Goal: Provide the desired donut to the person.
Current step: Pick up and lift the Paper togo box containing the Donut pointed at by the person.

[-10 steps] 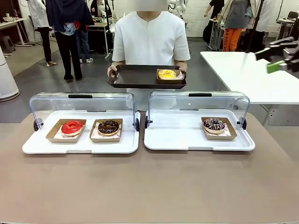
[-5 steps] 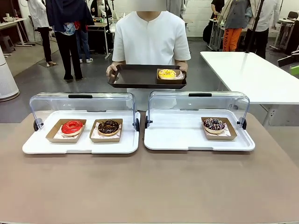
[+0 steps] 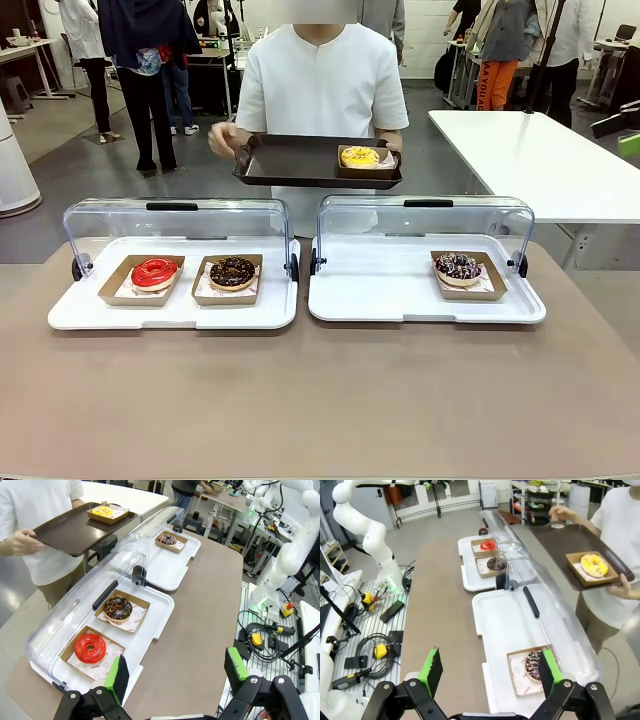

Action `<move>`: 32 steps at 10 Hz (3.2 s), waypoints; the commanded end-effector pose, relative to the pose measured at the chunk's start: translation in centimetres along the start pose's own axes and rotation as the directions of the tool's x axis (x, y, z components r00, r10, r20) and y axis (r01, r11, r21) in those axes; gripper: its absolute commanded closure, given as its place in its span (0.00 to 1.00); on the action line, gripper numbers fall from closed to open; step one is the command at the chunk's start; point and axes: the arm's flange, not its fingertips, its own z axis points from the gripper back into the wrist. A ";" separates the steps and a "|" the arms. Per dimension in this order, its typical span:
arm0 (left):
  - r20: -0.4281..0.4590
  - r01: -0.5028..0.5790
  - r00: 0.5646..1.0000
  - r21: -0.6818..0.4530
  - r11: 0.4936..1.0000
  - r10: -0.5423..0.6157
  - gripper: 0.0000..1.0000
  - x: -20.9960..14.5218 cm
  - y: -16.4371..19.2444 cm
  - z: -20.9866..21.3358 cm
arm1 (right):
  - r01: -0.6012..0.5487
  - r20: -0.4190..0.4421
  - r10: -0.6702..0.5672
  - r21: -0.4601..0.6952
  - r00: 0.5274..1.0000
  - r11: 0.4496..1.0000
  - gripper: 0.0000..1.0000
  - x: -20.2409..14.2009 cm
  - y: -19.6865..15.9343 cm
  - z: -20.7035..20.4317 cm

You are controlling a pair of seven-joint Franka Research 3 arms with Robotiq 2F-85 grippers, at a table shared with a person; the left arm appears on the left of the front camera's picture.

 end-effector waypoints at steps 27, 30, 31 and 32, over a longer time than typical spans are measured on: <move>-0.874 0.587 0.370 -0.044 0.808 -0.316 0.00 2.9 -0.5 -9.7 | 0.003 0.010 -0.003 -0.004 1.000 1.000 0.00 -0.2 0.0 -0.1; -0.887 0.582 0.270 -0.159 0.797 -0.375 0.00 0.1 2.7 -16.6 | 0.003 0.010 -0.003 -0.004 1.000 1.000 0.00 -0.2 0.0 -0.1; -0.869 0.582 0.300 -0.161 0.797 -0.394 0.00 -0.9 3.3 -18.3 | 0.003 0.010 -0.003 -0.004 1.000 1.000 0.00 -0.2 0.0 -0.1; -0.850 0.561 0.331 -0.173 0.810 -0.410 0.00 -1.6 3.9 -19.5 | 0.003 0.010 -0.003 -0.004 1.000 1.000 0.00 -0.2 0.0 -0.1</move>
